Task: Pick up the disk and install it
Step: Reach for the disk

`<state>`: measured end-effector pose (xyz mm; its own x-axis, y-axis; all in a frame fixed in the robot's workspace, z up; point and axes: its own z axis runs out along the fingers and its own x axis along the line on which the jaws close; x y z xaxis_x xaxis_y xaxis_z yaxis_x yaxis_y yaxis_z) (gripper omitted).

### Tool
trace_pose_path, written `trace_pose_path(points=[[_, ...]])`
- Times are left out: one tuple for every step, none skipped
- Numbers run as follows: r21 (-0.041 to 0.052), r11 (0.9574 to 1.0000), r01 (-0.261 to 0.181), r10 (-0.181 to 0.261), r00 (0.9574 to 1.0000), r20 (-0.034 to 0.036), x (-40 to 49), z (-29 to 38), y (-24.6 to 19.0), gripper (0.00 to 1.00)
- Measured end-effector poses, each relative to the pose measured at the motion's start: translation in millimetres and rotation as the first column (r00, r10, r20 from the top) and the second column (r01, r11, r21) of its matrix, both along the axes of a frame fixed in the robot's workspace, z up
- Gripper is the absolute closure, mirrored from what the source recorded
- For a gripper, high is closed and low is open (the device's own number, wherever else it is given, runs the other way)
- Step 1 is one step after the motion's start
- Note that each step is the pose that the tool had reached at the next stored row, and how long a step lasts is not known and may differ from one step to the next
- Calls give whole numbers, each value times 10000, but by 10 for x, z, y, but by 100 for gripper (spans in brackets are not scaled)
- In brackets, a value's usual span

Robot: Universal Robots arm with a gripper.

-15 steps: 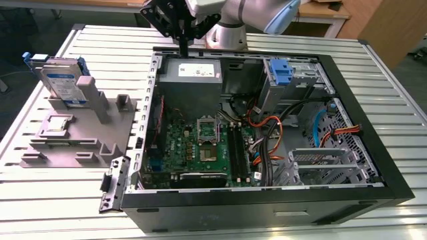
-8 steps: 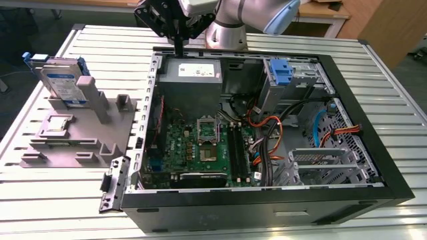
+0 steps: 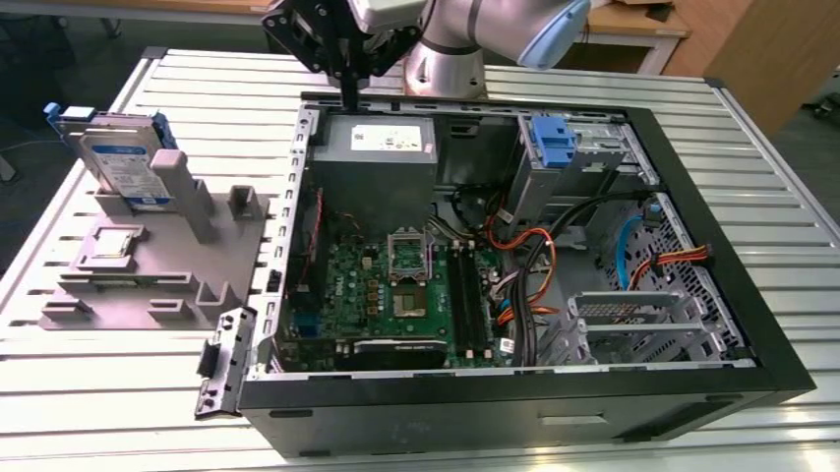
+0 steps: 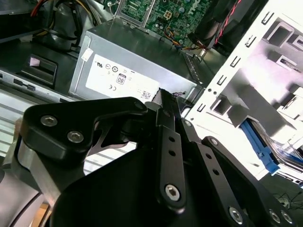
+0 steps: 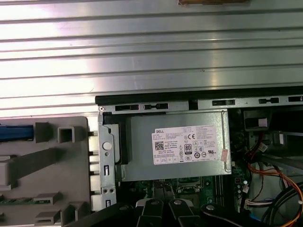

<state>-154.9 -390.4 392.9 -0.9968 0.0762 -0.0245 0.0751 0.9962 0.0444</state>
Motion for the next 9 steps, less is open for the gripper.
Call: trace_pose_path(points=[[0, 10000, 0, 0, 10000, -1, -7, 0, 0, 90], [0, 10000, 0, 0, 10000, 0, -14, 0, 0, 90], [0, 10000, 0, 0, 10000, 0, -22, -1, 0, 90], [-1, 10000, 0, 0, 10000, -1, -31, 0, 0, 90], [0, 10000, 0, 0, 10000, -1, -42, -1, 0, 90], [-1, 10000, 1, -1, 10000, -1, -55, -1, 0, 90], [0, 10000, 0, 0, 10000, 0, -70, -2, 0, 90], [-1, 10000, 0, 0, 10000, -2, -89, -2, 0, 90], [-1, 10000, 0, 0, 10000, -1, -113, -3, 0, 90]])
